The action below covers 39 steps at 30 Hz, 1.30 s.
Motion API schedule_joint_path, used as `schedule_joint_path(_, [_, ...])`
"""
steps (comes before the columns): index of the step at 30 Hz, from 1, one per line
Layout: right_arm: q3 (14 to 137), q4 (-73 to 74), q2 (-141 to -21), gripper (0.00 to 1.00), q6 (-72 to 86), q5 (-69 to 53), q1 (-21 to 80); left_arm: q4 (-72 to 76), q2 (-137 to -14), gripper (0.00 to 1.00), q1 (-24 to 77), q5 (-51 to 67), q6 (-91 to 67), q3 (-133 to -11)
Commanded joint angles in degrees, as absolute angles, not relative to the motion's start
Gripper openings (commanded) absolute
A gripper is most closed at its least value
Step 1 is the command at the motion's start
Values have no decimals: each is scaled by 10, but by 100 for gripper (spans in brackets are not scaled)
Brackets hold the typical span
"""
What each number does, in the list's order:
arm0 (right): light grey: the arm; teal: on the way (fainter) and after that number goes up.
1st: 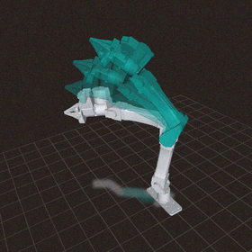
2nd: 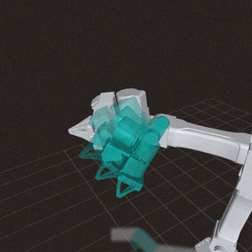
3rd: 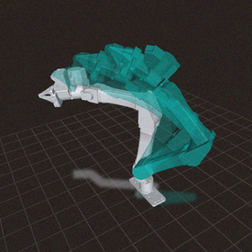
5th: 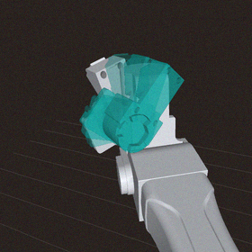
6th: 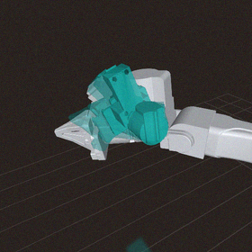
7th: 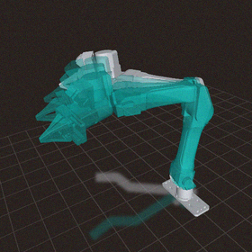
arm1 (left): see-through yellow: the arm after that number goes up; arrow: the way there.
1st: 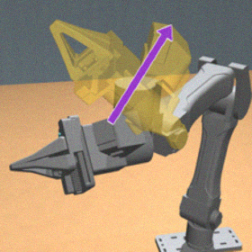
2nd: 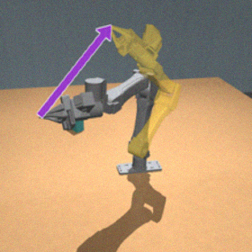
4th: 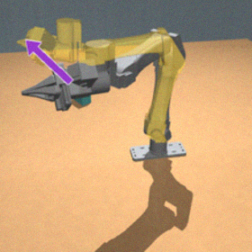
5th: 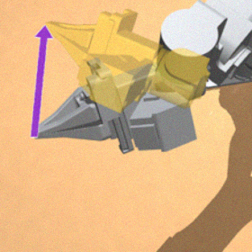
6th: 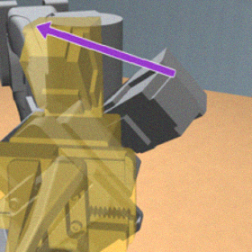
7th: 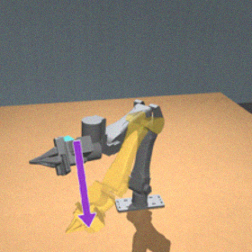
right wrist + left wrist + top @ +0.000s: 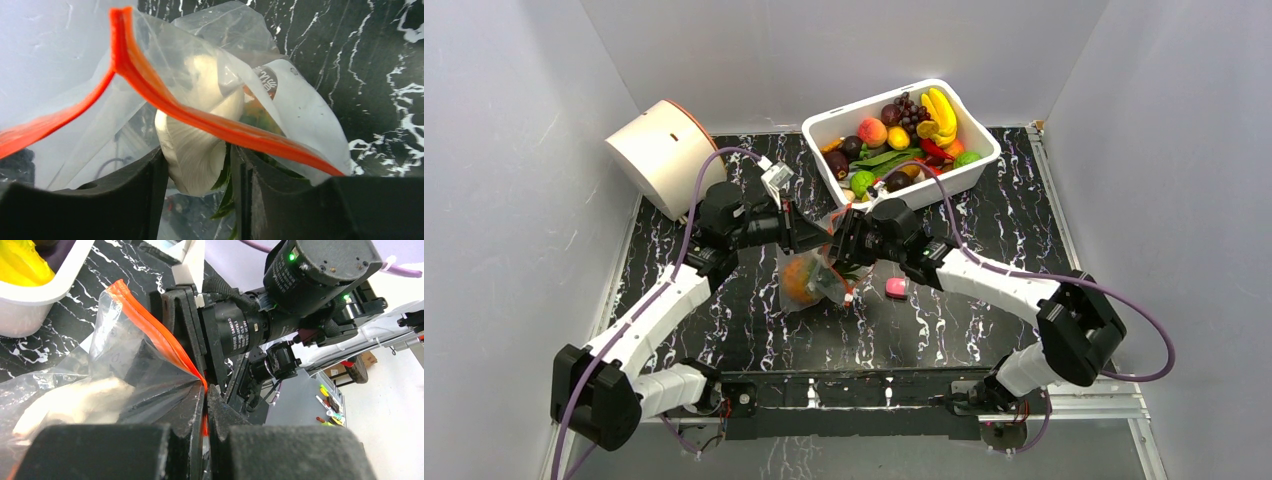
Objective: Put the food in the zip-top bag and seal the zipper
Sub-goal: Place the fake vegetable in the zipper food storage bag.
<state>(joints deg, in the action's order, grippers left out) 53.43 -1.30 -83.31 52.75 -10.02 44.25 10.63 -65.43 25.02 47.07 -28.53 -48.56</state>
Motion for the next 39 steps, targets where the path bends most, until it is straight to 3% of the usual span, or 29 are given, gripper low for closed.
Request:
schedule_joint_path(1, [570, 15, -795, 48, 464, -64, 445, 113, -620, 0, 253, 458, -266, -471])
schedule_joint_path(8, [568, 32, -741, 54, 409, -52, 445, 75, -603, 0, 253, 413, -230, -456])
schedule_joint_path(16, [570, 42, -689, 50, 326, -28, 445, 17, -598, 0, 252, 378, -176, -471])
schedule_joint_path(23, [591, 44, -669, 49, 197, 75, 445, -67, -588, 0, 252, 328, -92, -491])
schedule_joint_path(29, [677, 70, -723, 50, 97, 171, 436, -87, -579, 0, 252, 334, -63, -498])
schedule_joint_path(39, [808, 86, -884, 52, 10, 225, 388, -86, -541, 0, 253, 354, -55, -472])
